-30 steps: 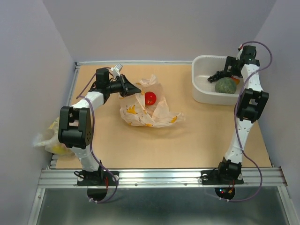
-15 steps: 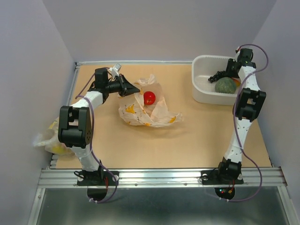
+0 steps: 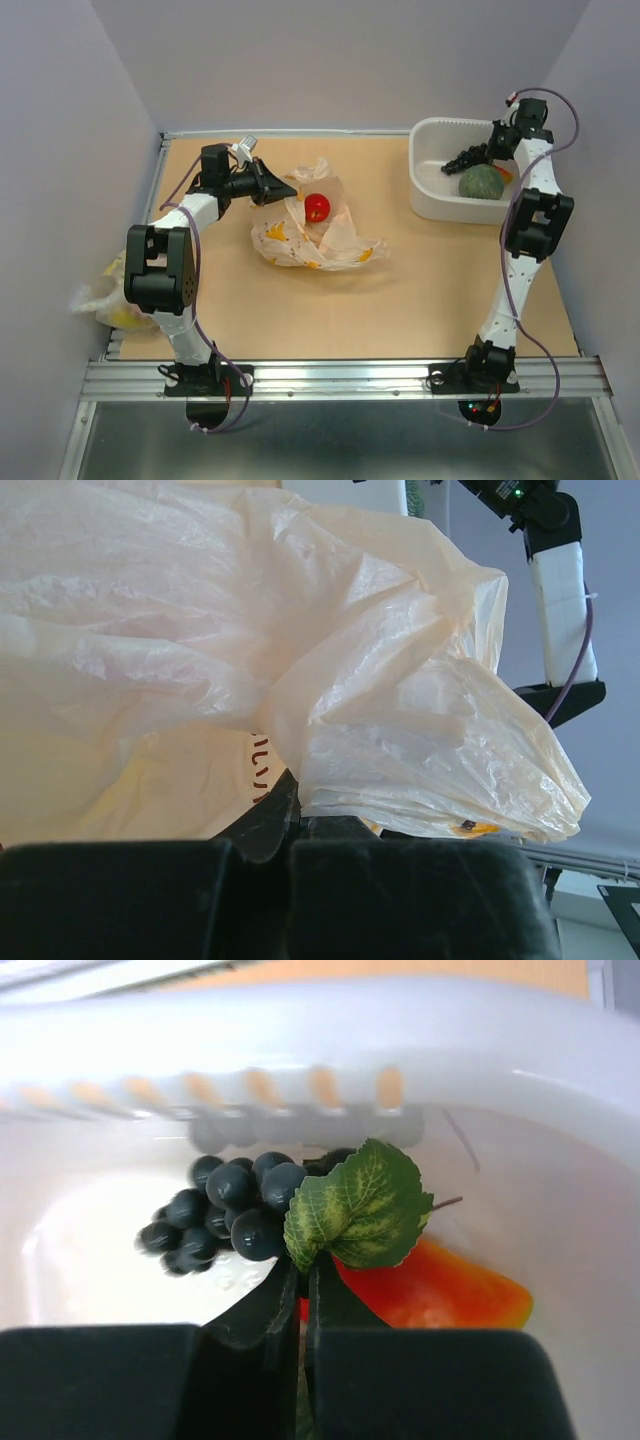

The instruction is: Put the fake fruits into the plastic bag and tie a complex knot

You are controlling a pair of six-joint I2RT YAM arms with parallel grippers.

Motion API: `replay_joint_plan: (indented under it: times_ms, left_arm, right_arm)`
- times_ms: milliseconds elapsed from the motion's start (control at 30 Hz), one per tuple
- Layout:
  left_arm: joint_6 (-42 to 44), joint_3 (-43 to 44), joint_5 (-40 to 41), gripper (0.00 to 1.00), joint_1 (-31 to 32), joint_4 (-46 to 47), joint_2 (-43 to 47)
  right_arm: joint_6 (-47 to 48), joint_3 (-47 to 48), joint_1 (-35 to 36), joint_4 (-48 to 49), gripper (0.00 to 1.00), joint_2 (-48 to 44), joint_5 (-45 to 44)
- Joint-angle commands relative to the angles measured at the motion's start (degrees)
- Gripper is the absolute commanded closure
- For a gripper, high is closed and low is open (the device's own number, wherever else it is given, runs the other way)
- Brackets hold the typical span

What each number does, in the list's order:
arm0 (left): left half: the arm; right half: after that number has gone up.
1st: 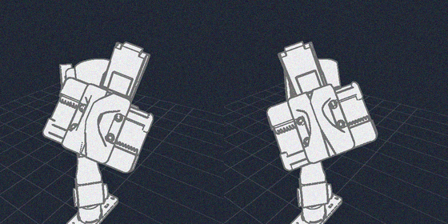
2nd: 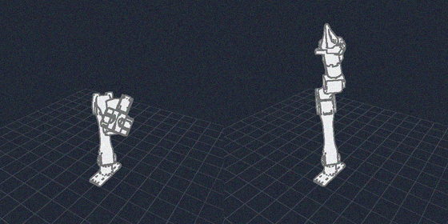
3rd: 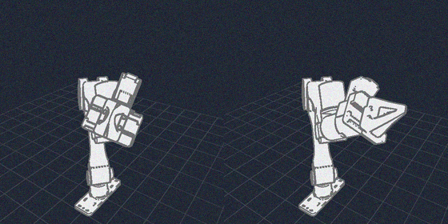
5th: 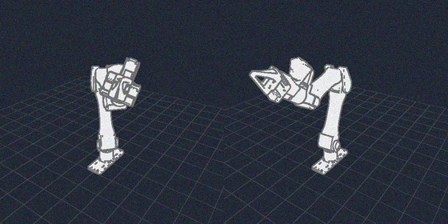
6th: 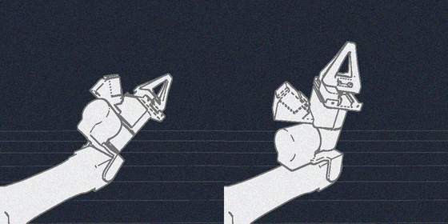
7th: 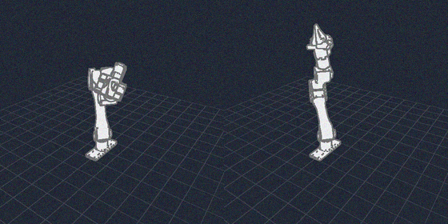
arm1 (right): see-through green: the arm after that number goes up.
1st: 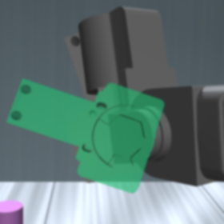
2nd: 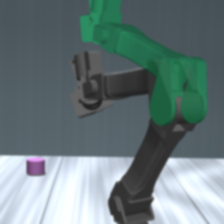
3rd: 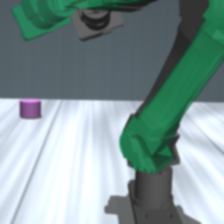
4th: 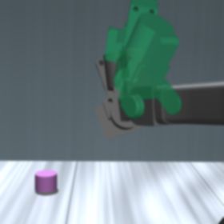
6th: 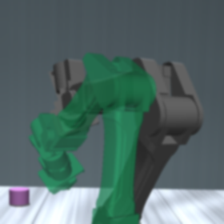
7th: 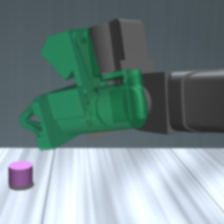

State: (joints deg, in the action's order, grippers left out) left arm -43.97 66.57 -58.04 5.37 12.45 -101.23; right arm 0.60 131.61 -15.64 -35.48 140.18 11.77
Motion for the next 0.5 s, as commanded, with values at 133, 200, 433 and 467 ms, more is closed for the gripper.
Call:
replay_joint_plan:
  times_ms: [133,200,433,467]
  left_arm:
    - [1.3,1.6,-0.8,1.00,-0.4,0.7,1.6]
    - [1.4,1.5,-0.8,1.00,-0.4,0.7,1.7]
    - [1.4,1.0,-0.8,1.00,-0.4,0.8,2.4]
    - [1.4,1.0,-0.8,1.00,-0.4,0.9,2.4]
  right_arm:
    - [-3.1,-1.1,0.2,7.3,1.00,-12.6,9.2]
    - [-3.5,-1.0,0.2,7.5,1.00,-13.3,10.5]
    - [-3.8,-2.7,0.2,7.6,1.00,-17.8,14.1]
    - [-3.8,-3.3,0.2,7.6,1.00,-18.5,14.7]
